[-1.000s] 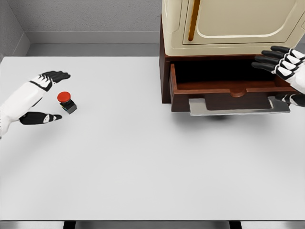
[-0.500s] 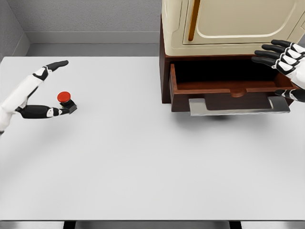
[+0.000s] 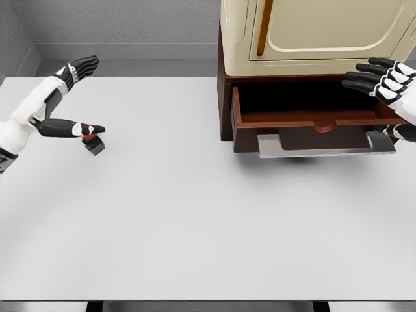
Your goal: Put the switch into the drawer with left arm, and close the drawer with right arm
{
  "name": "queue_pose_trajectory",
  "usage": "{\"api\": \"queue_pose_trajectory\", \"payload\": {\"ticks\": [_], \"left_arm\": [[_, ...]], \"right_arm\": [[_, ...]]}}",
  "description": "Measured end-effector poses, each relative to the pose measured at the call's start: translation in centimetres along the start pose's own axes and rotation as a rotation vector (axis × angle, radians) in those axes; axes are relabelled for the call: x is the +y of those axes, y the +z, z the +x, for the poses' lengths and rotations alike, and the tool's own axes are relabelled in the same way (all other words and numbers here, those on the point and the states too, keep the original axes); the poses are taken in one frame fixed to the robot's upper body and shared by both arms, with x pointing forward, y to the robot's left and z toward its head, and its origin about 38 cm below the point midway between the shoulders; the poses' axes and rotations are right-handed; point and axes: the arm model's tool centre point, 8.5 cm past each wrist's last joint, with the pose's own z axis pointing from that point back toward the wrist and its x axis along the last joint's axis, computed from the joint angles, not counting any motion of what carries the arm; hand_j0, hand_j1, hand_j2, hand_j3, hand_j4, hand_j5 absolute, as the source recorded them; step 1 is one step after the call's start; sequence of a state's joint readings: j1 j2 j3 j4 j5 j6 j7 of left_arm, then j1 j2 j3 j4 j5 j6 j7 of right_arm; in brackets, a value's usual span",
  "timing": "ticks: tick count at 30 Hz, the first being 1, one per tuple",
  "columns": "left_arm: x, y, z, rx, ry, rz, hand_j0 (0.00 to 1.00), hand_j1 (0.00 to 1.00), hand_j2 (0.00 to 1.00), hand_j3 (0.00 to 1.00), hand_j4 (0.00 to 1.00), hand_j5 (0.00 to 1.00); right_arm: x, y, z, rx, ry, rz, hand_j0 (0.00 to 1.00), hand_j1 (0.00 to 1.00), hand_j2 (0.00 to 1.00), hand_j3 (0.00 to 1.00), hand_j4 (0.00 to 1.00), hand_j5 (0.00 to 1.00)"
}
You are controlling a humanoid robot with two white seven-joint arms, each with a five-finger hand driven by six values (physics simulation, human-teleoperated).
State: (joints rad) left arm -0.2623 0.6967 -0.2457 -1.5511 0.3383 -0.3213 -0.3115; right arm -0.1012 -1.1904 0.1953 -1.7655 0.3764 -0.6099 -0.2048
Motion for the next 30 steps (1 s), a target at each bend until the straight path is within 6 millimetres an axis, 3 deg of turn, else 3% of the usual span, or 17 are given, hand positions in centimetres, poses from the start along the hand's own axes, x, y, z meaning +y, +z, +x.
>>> {"api": "queue_pose_trajectory", "payload": {"ticks": [5,9,16,23,30], "left_arm": [[-0.8,0.3,-2.6,0.170,0.020,-0.012,1.00,1.00,1.00,1.00,1.00,1.00],[-0.3,0.5,-3.1,0.208,0.022,-0.003,1.00,1.00,1.00,1.00,1.00,1.00],[-0.1,2.1,-6.0,0.314,0.037,0.013,1.00,1.00,1.00,1.00,1.00,1.00],[-0.1,2.6,-7.6,0.371,0.002,0.012,1.00,1.00,1.00,1.00,1.00,1.00],[-1.4,2.1,-8.9,0.403,-0.018,0.004,1.00,1.00,1.00,1.00,1.00,1.00]], "right_arm": [[0.0,0.0,0.0,0.000,-0.001,0.001,1.00,1.00,1.00,1.00,1.00,1.00],[0.0,0.0,0.0,0.000,-0.001,0.001,1.00,1.00,1.00,1.00,1.00,1.00],[0.2,0.0,0.1,0.000,-0.006,0.004,1.00,1.00,1.00,1.00,1.00,1.00],[0.3,0.0,0.1,-0.001,-0.008,0.005,1.00,1.00,1.00,1.00,1.00,1.00],[0.4,0.0,0.1,-0.001,-0.010,0.006,1.00,1.00,1.00,1.00,1.00,1.00]]}}
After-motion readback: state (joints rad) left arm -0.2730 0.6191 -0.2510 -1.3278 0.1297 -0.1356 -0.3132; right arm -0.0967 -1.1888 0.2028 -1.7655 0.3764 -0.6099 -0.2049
